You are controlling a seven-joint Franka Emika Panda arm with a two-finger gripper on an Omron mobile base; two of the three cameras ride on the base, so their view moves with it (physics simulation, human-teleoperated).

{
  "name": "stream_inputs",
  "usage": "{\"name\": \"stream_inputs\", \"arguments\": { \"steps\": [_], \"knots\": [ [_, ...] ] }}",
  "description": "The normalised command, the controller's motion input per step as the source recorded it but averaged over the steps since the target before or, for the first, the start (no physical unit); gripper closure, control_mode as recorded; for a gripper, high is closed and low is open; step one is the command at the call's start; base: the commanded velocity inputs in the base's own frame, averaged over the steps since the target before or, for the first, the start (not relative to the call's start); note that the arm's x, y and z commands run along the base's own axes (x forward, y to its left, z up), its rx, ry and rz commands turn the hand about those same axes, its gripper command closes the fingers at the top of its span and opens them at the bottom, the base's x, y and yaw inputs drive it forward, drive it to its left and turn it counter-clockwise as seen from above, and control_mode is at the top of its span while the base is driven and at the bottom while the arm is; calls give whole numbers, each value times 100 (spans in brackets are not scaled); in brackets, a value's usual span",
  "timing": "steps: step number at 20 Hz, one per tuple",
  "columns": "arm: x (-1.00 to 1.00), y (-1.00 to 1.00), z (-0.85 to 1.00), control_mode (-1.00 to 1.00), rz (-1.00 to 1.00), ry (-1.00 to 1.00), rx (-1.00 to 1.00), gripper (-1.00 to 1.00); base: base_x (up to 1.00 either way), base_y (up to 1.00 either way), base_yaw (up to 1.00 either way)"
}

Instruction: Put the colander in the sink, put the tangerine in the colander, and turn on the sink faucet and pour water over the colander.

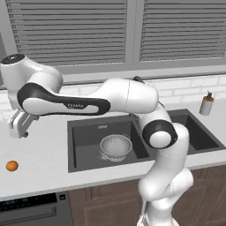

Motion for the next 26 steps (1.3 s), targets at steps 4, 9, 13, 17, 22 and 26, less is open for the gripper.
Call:
{"name": "stream_inputs", "arguments": {
  "steps": [4,9,13,17,22,26],
  "knots": [
    [-9,16,-45,-100,16,4,-3,-100,0,0,0],
    [-1,22,-32,-100,15,6,-2,-100,0,0,0],
    [0,26,-28,-100,13,11,0,-100,0,0,0],
    [0,28,-27,-100,12,14,0,-100,0,0,0],
    [-6,9,-18,-100,13,6,0,-100,0,0,0],
    [0,0,-34,-100,5,0,-6,-100,0,0,0]
  ]
}}
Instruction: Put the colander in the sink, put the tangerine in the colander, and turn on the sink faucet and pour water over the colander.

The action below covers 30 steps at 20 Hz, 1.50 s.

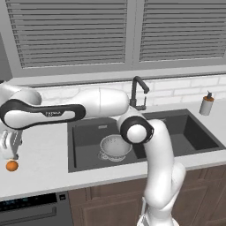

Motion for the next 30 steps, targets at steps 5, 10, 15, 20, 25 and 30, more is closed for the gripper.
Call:
{"name": "stream_inputs", "arguments": {
  "steps": [5,10,15,20,25,30],
  "knots": [
    [0,0,-43,-100,3,0,-9,-100,0,0,0],
    [0,-6,-41,-100,6,0,-3,-100,0,0,0],
    [5,-8,-41,-100,7,-3,0,-100,0,0,0],
    [12,-10,-38,-100,7,-1,0,-100,0,0,0],
    [21,-1,-28,-100,7,0,0,-100,0,0,0],
    [33,0,-19,-100,8,0,1,-100,0,0,0]
  ]
}}
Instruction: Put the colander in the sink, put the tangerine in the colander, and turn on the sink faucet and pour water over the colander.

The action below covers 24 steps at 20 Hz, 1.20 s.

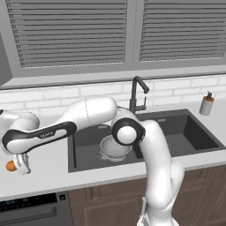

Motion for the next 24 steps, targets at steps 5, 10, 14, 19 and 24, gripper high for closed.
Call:
{"name": "stream_inputs", "arguments": {
  "steps": [5,10,14,19,24],
  "knots": [
    [32,5,-12,-100,8,-1,1,-100,0,0,0],
    [21,28,-4,-100,6,0,2,-100,0,0,0],
    [19,33,-3,-100,4,0,1,-100,0,0,0],
    [13,28,-7,-100,2,0,0,-100,0,0,0],
    [1,16,-13,-100,2,0,0,-100,0,0,0]
  ]
}}
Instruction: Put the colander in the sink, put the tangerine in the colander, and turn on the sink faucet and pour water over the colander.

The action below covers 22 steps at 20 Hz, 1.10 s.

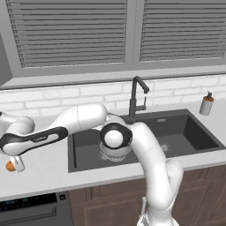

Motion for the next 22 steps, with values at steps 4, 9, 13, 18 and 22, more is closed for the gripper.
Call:
{"name": "stream_inputs", "arguments": {
  "steps": [4,9,13,18,22],
  "knots": [
    [3,11,-16,-100,3,0,0,-100,0,0,0],
    [20,14,-20,-100,2,0,0,-100,0,0,0],
    [23,14,-25,-100,2,0,0,-100,0,0,0],
    [19,16,-17,-100,2,0,0,-100,0,0,0],
    [16,23,-7,-100,3,0,0,-100,0,0,0]
  ]
}}
